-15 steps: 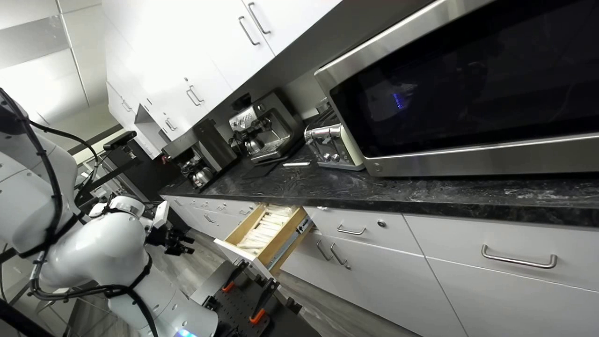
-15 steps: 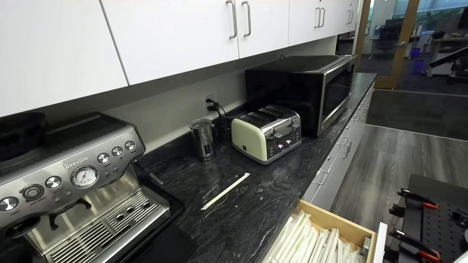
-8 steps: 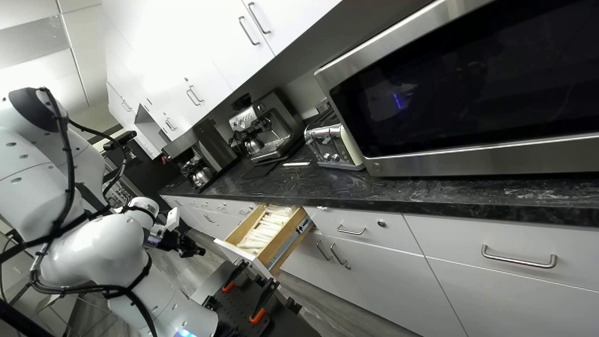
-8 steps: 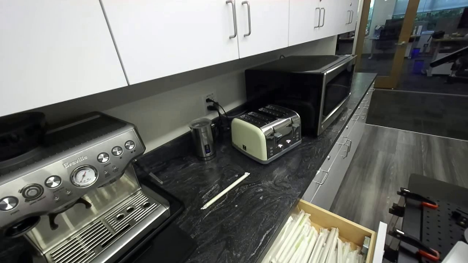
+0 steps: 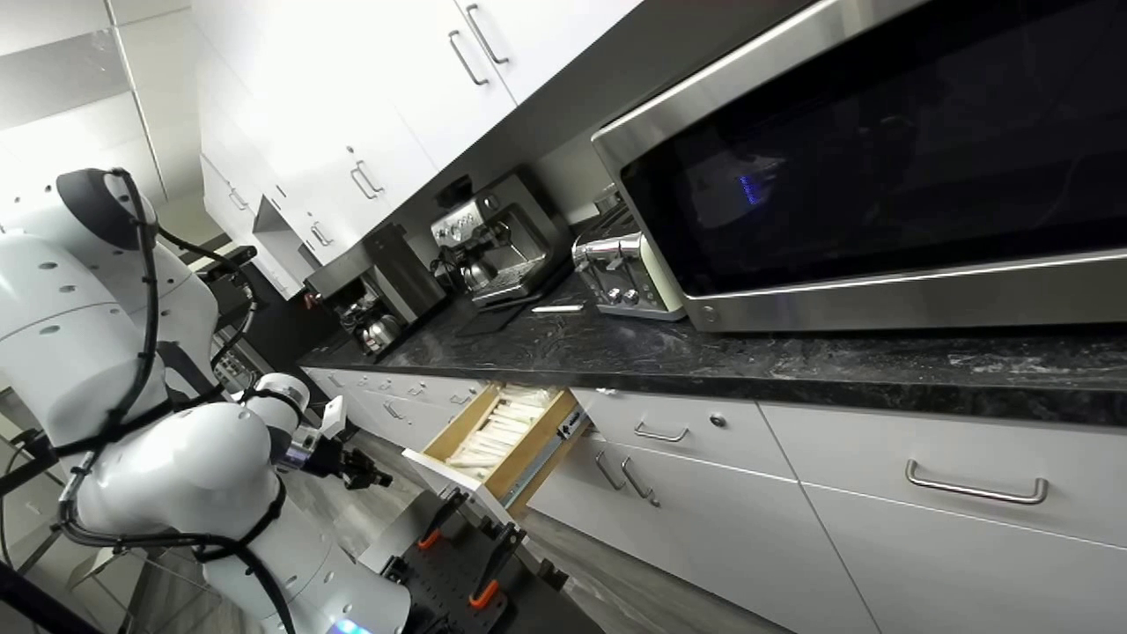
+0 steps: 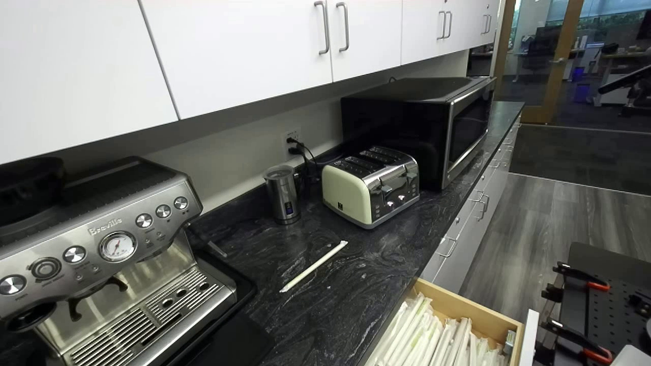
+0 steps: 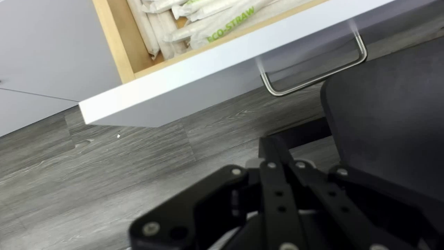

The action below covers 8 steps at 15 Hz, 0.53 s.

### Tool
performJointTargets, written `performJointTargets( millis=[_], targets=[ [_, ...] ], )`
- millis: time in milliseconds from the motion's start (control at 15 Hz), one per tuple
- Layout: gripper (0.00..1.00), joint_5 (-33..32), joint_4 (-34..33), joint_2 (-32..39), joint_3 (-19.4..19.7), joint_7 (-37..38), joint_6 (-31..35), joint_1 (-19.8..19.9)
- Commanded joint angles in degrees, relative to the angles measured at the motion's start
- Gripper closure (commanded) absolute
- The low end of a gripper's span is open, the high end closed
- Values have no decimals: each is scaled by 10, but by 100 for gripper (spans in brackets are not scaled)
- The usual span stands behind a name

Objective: Remove one straw from the open drawer and put it on the countertop, close the open drawer

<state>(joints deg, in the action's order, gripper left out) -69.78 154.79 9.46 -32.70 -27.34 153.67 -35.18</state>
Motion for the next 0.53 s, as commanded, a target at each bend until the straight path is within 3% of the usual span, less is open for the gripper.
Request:
performJointTargets(
  millis=[0,467],
  targets=[
    [100,-54,-20,32,6,27,-25,-4],
    [100,-215,-72,112,30,107,-63,0]
  ],
)
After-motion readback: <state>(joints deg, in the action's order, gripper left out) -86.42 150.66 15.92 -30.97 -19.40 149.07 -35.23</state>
